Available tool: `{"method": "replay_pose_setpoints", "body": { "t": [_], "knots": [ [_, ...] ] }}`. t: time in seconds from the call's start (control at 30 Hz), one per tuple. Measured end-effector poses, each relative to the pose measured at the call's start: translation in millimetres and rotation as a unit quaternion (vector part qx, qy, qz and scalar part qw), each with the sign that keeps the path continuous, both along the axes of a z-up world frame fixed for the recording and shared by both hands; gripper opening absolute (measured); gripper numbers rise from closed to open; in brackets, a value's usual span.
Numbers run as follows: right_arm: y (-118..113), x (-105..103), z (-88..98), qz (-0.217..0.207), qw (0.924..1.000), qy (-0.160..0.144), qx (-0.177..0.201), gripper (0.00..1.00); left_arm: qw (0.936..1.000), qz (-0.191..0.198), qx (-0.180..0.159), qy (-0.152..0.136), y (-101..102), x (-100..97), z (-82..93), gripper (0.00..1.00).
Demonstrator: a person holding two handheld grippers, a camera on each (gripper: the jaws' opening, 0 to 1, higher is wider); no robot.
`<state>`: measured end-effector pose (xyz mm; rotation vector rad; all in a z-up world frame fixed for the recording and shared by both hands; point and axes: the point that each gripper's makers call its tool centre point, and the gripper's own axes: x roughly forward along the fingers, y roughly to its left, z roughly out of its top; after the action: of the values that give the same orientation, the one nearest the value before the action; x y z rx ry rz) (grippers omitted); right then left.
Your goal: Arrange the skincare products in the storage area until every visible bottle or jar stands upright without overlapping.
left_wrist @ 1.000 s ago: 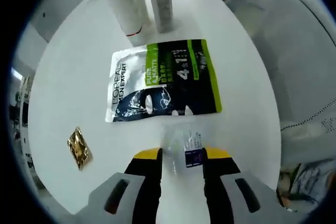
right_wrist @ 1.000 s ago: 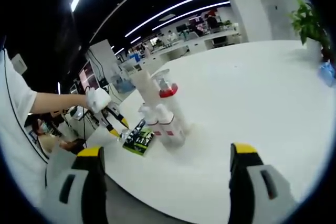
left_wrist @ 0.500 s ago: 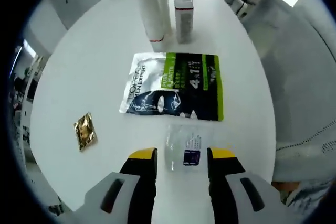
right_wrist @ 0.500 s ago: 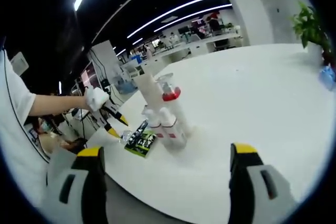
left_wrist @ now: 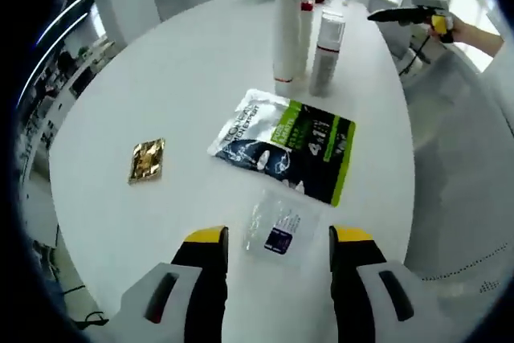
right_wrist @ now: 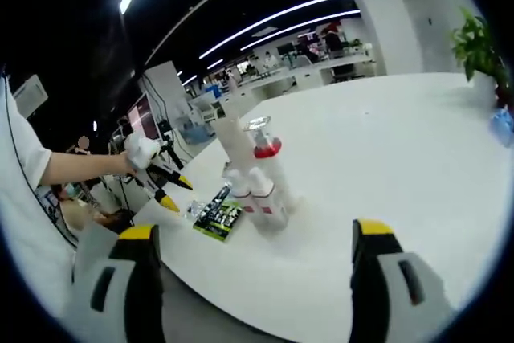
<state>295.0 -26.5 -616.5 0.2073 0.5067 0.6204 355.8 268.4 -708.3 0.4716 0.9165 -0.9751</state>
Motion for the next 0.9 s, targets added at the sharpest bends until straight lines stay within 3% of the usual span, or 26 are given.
{"method": "replay_pose_setpoints", "body": {
  "t": [0.33, 0.5, 0.9],
  "knots": [
    [-0.2, 0.0, 5.1, 0.007, 0.9999, -0.008, 0.000, 1.00, 0.9939, 0.099, -0.048, -0.011, 11.7, -5.9, 11.7, 0.59],
    [0.8, 0.6, 7.1, 0.011, 0.9999, -0.011, 0.000, 1.00, 0.9822, 0.162, -0.091, -0.026, 16.3, -2.6, 29.6, 0.67],
    [1.4, 1.2, 11.5, 0.015, 0.9997, -0.019, 0.001, 1.00, 0.9632, 0.231, -0.127, -0.055, 27.6, -8.4, 55.2, 0.77]
  ]
}}
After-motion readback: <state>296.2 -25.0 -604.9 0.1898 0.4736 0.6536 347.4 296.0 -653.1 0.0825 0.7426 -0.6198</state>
